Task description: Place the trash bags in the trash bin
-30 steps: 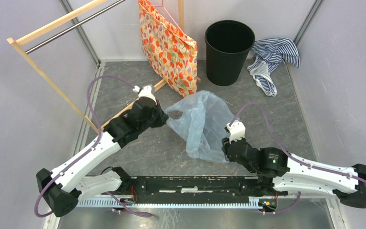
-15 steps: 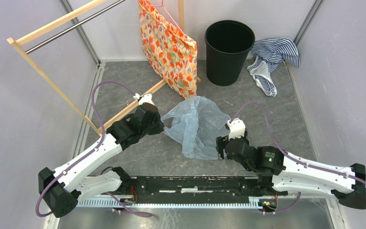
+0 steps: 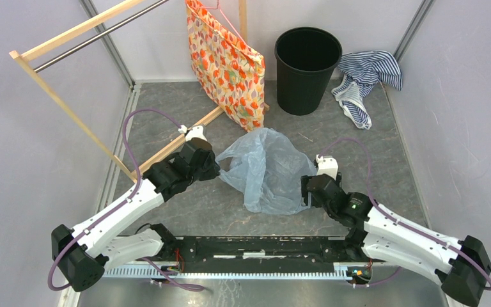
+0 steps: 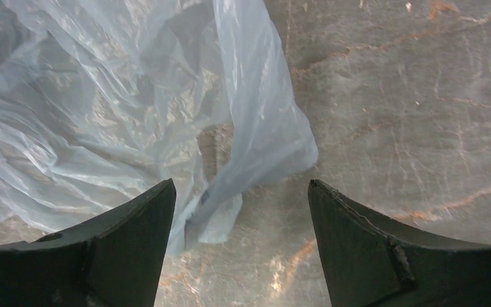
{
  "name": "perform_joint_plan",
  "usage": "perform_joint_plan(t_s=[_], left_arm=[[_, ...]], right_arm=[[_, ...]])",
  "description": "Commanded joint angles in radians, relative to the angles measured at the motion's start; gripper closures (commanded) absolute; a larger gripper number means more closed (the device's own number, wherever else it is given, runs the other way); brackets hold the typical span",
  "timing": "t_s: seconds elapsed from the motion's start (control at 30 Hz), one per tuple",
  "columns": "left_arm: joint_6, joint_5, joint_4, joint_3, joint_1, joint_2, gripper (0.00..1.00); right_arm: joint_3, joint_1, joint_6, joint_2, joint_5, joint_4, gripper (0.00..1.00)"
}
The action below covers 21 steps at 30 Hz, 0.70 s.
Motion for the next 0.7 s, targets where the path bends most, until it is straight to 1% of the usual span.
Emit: perform_joint_plan(t_s=[0.0,0.07,0.1,0.13,0.17,0.23,0.27,0.3,0.33,0.4,0.43,0.47,0.5,0.57,0.63,0.67], left_arm=[[-0.013,-0.017,0.008,0.031,0.001,-0.005,0.98],[-0.007,-0.019,0.004,0.039,0.001,-0.003,0.98],[-0.003,-0.019,0.003,0.046,0.000,0.000,0.98],[0.004,-0.015,0.004,0.057,0.001,0.004,0.98],[0.027,-0.003,0.007,0.088,0.001,0.017,0.98],[0.093,0.028,0.005,0.255,0.001,0.071,0.98],[0.128,0.046,0.003,0.332,0.001,0.090,0.98],[0.158,0.071,0.002,0.491,-0.001,0.128,0.98],[0.181,0.102,0.002,0.633,-0.002,0.161,0.98],[0.210,0.182,0.005,0.892,-0.007,0.218,0.98],[0.218,0.217,0.013,0.993,-0.011,0.238,0.98],[0.223,0.251,0.030,1.055,-0.013,0.247,0.98],[0.224,0.271,0.045,1.081,-0.013,0.246,0.98],[0.228,0.310,0.055,1.031,-0.014,0.229,0.98],[0.220,0.303,0.065,0.853,-0.021,0.196,0.98],[0.208,0.296,0.077,0.724,-0.032,0.177,0.98]], right_arm=[[-0.026,-0.049,-0.046,0.016,-0.061,0.189,0.20],[-0.026,-0.077,-0.064,0.034,-0.062,0.221,0.27],[-0.015,-0.093,-0.079,0.050,-0.078,0.235,0.36],[0.009,-0.108,-0.106,0.069,-0.095,0.241,0.47],[0.062,-0.122,-0.132,0.087,-0.107,0.231,0.63],[0.257,-0.131,-0.212,0.128,-0.079,0.159,0.90],[0.402,-0.132,-0.265,0.144,-0.064,0.120,0.97],[0.545,-0.132,-0.305,0.157,-0.057,0.079,1.00],[0.702,-0.132,-0.351,0.169,-0.056,0.052,1.00],[0.960,-0.132,-0.421,0.175,-0.097,0.044,1.00],[1.059,-0.132,-0.450,0.169,-0.132,0.057,1.00],[1.123,-0.131,-0.469,0.159,-0.167,0.081,1.00],[1.148,-0.131,-0.478,0.145,-0.195,0.109,1.00],[1.122,-0.132,-0.472,0.119,-0.251,0.123,1.00],[0.967,-0.132,-0.449,0.098,-0.296,0.115,1.00],[0.828,-0.130,-0.429,0.082,-0.299,0.115,1.00]])
